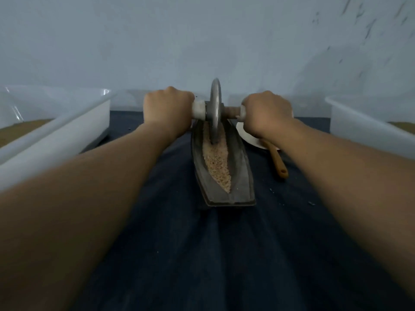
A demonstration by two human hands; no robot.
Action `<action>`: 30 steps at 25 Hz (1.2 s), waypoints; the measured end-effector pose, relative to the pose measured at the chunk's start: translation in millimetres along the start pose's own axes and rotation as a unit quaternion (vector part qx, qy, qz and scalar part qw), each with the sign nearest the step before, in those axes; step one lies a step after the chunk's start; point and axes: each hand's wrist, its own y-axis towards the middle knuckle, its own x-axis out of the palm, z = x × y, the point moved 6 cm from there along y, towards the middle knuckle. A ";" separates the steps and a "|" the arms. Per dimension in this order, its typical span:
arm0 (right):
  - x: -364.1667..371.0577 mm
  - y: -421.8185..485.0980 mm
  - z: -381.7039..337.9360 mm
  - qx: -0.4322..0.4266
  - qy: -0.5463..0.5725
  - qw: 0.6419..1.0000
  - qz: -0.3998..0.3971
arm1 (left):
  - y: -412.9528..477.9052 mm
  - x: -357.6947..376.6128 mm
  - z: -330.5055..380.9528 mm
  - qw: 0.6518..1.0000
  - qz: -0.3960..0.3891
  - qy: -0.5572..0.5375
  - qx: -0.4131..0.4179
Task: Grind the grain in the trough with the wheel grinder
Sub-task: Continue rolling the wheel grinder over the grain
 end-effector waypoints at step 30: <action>-2.9 -22.0 -0.7 -0.040 -0.050 0.993 0.096 | -24.8 -0.4 -4.2 0.998 0.052 -0.015 0.024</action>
